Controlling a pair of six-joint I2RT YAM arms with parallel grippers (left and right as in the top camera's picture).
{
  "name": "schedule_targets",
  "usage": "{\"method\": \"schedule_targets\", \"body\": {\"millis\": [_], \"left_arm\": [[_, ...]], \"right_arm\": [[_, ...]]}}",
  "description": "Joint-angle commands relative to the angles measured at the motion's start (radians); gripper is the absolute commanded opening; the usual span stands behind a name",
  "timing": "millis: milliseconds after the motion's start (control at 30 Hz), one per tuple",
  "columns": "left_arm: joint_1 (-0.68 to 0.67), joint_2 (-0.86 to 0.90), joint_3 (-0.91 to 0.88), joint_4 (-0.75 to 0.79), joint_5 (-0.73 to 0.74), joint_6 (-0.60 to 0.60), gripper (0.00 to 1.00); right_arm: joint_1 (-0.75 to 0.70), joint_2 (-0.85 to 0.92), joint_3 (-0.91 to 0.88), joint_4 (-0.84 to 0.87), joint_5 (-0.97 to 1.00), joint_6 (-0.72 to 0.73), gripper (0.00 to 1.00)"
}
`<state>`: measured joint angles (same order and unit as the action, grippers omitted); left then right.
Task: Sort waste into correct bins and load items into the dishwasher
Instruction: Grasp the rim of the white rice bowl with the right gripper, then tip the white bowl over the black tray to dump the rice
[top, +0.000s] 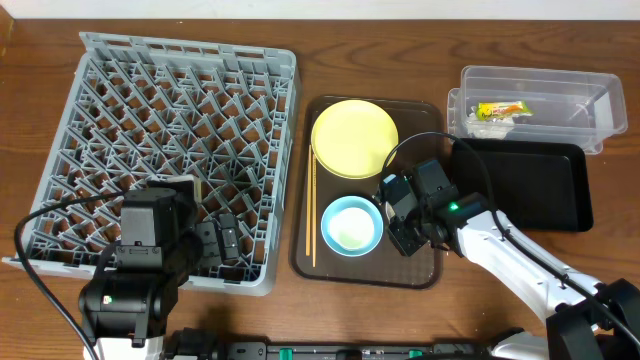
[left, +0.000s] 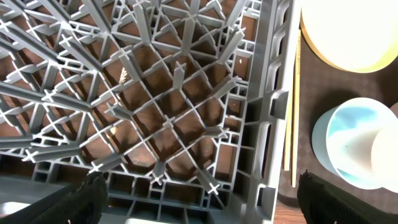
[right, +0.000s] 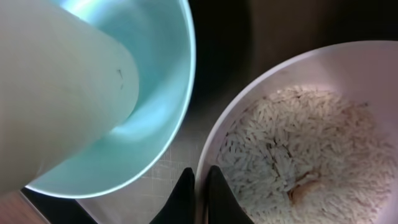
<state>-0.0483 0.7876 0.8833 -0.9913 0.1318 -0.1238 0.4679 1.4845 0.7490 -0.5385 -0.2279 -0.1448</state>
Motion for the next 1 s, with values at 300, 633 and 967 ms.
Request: {"method": "schedule_targets", "body": {"millis": [300,633,967], "left_arm": [[-0.004,-0.002,0.02,-0.003,0.01,-0.002,0.98],[-0.004,-0.002,0.02,-0.003,0.01,-0.002,0.98],[-0.004,-0.002,0.02,-0.003,0.01,-0.002,0.98]], "right_arm": [[-0.014,-0.054,0.209,-0.129,-0.005,0.151,0.01],[-0.191,-0.171,0.293,-0.135,-0.011,0.267,0.01],[-0.565,-0.122,0.274,-0.137,-0.389,0.297,0.01]]}}
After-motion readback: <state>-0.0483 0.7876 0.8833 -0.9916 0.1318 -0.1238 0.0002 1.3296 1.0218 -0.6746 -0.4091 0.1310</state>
